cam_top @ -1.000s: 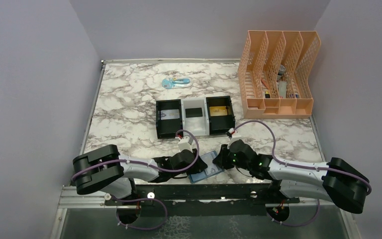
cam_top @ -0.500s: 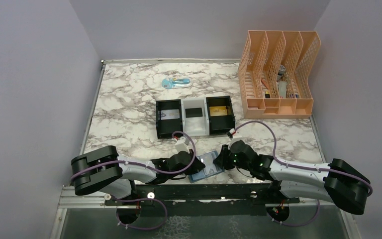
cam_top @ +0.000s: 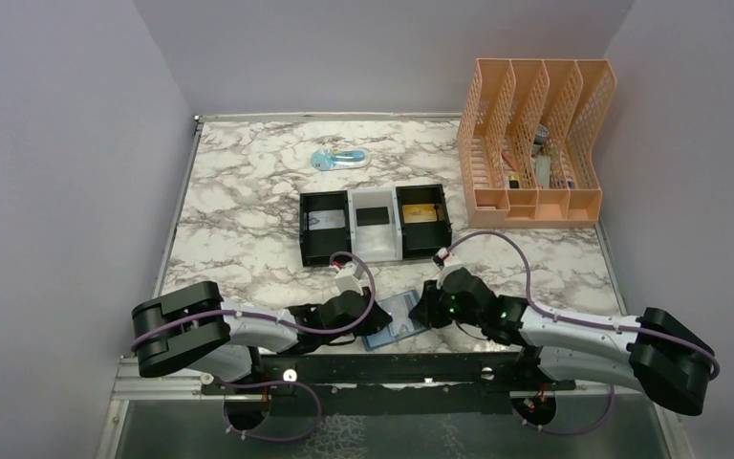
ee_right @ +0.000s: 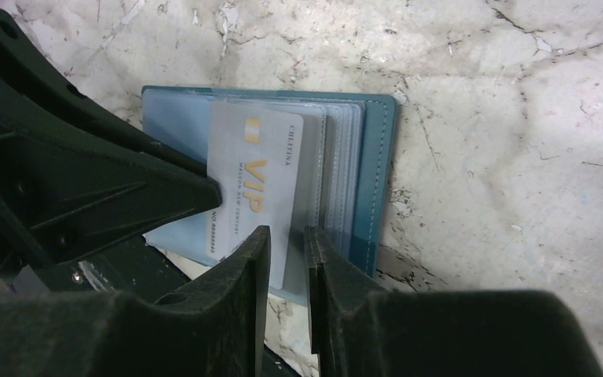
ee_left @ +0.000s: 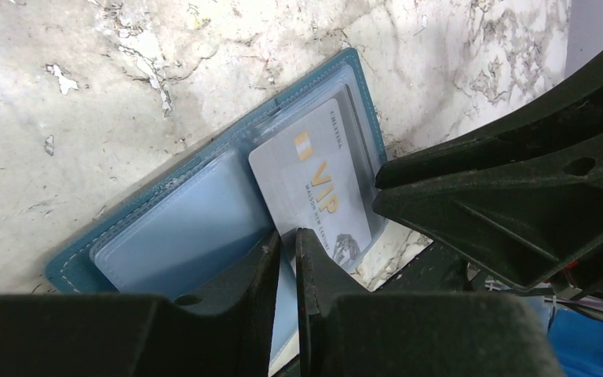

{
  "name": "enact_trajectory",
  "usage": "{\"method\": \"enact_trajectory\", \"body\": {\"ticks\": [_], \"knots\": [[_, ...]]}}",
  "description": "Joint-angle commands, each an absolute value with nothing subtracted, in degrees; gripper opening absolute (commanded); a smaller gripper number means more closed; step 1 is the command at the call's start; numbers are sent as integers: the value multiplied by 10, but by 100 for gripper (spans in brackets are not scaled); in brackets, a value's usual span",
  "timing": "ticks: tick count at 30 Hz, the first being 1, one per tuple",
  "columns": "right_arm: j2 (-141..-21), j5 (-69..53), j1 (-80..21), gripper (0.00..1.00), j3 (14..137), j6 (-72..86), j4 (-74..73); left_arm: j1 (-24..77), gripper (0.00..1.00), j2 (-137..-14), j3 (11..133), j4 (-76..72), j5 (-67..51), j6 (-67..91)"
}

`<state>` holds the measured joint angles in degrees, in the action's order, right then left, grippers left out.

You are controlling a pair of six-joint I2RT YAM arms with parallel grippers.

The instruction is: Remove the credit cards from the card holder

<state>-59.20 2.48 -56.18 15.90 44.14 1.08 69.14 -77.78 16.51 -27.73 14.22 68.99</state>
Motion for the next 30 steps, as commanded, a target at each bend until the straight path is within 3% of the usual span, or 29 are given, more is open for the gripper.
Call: {"method": "enact_trajectory", "body": {"ticks": [1,11,20,30], "knots": [[-585,-9,-564,24,184,417,11,695,16,-778,180,-250,155,672],[-665,18,-564,25,207,424,-3,695,17,-771,177,-239,158,672],[-686,19,-564,25,189,435,2,695,36,-744,153,-238,163,702],[-681,17,-564,25,173,455,16,696,38,-775,128,-272,176,796]]}}
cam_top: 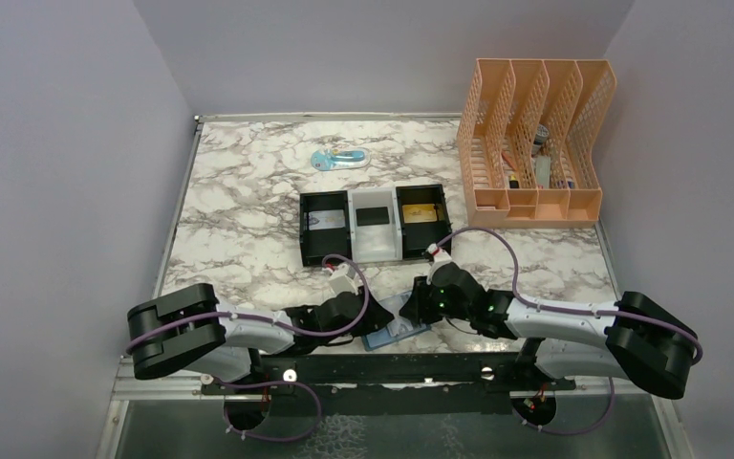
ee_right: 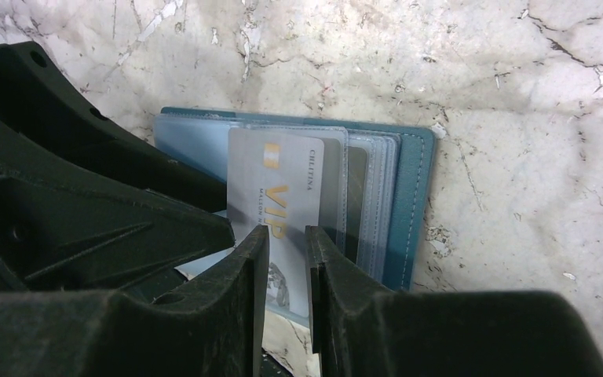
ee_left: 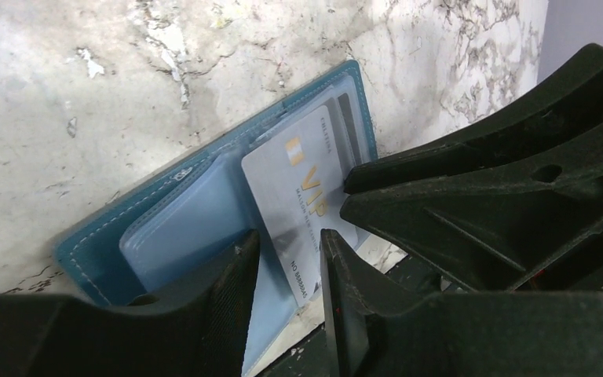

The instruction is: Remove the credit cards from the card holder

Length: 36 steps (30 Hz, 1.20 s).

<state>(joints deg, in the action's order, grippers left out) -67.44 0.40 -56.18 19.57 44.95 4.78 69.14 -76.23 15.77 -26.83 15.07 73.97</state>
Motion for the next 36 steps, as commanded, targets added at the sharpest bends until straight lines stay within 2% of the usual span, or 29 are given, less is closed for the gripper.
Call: {"method": "enact_trajectory", "body": {"ticks": [1,9,14,21,26,36], "knots": [[-680,18,-563,25,170,456,17,696,38,-776,123,-277,178,803],[-673,18,-564,25,162,463,21,699,33,-816,128,-320,163,815],[-672,19,-564,25,160,465,20,701,24,-833,131,-334,161,818],[-665,28,-564,25,154,470,18,701,12,-790,96,-333,187,830],[-663,31,-564,25,155,470,17,702,0,-764,76,-332,198,832],[-632,11,-564,27,169,442,14,702,0,-751,73,-332,197,819]]}}
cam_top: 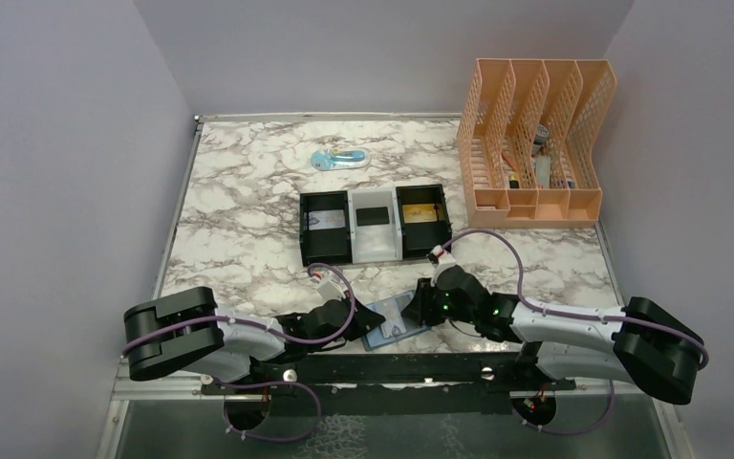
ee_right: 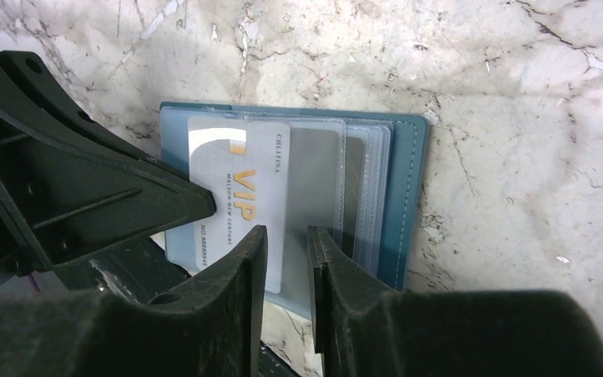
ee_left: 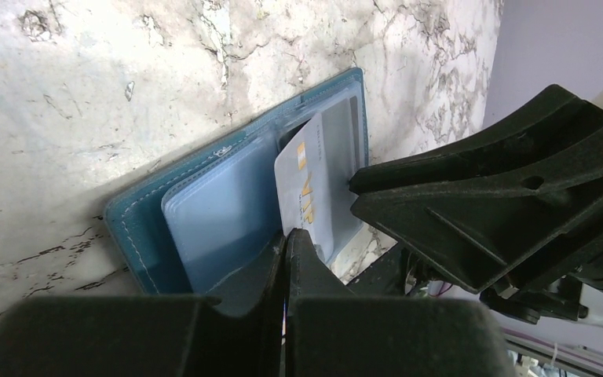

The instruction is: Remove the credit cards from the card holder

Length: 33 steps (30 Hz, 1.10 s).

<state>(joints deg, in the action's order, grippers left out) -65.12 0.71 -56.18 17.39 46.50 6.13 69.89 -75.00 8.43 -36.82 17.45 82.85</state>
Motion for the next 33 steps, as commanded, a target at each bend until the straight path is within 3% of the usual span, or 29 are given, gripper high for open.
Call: {"method": "enact_trajectory", "body": {"ticks": [1,11,17,23,33], "knots": [[-623,8,-564,28,172,437,13,702,0,-751,73,-332,198,817],[-624,-47,-564,32,188,412,62,702,0,-747,75,-332,194,809],[-725,-24,-564,30,200,442,50,702,13,-748,79,-332,188,804],[-727,4,-564,27,159,500,66,702,25,-746,78,-333,190,813],[-750,-7,-564,25,143,515,93,703,28,-785,99,-345,176,806]]}}
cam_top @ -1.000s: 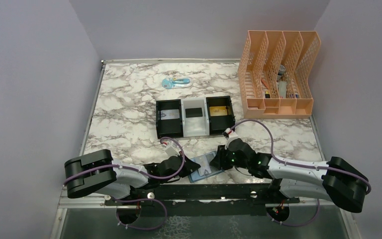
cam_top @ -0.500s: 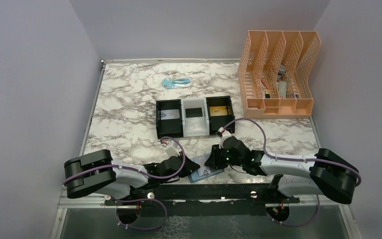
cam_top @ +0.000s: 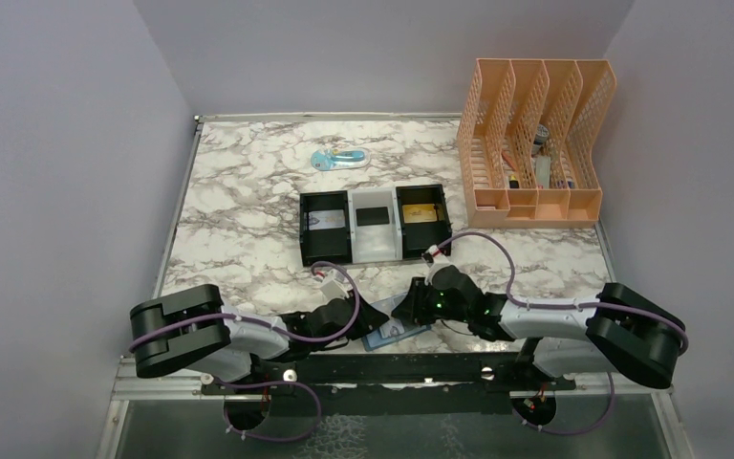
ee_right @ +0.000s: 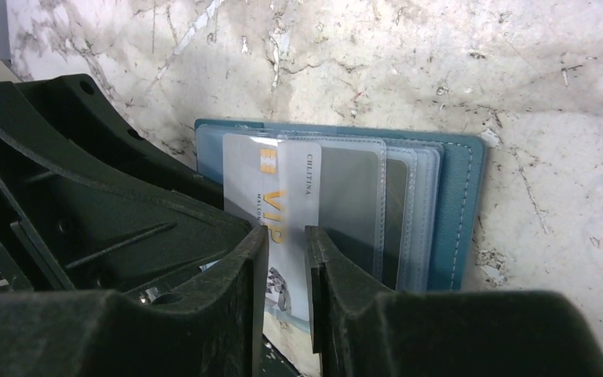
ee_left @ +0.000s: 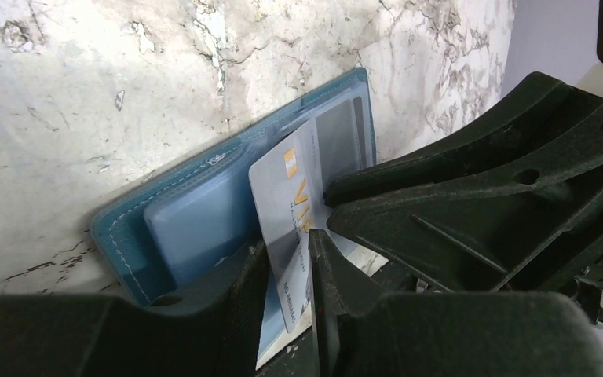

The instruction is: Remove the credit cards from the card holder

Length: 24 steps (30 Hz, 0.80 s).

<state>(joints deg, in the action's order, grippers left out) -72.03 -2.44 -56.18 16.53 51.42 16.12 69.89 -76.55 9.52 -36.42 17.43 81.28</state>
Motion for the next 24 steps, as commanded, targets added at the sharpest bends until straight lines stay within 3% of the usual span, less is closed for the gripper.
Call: {"method": "enact_trajectory", "body": {"ticks": [1,13,24], "knots": [[-751,-7,-564,25,144,515,93,702,27,-784,96,-347,178,805],[-716,11,-564,25,130,515,77,703,1,-755,79,-349,197,797],[-664,-4,-564,26,116,519,75,702,0,-754,90,-348,194,777]]}}
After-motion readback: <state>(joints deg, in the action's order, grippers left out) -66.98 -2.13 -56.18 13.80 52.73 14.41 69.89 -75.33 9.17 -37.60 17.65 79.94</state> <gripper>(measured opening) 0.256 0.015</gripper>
